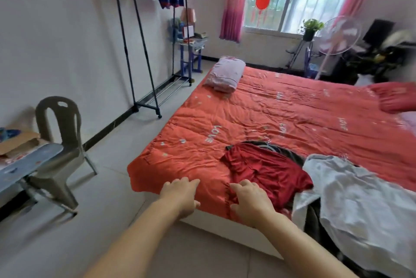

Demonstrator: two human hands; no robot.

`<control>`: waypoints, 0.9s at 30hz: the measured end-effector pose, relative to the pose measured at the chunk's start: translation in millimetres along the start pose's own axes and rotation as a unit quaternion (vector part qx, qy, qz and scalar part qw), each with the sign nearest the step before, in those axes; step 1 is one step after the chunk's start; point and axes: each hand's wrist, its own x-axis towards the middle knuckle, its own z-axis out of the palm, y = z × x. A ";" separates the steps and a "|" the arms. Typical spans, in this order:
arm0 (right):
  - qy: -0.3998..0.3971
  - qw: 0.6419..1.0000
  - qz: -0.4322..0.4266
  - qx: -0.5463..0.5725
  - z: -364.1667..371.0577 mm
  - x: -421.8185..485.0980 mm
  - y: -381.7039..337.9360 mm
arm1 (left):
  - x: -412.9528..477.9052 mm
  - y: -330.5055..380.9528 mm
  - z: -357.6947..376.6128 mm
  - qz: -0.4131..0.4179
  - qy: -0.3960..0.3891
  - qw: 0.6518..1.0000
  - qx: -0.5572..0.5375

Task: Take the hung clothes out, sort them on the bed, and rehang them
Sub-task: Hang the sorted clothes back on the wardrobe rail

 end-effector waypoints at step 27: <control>-0.080 0.970 0.210 0.088 -1.8 217.8 240.7 | 377.9 147.6 -36.9 0.173 -0.101 0.978 0.063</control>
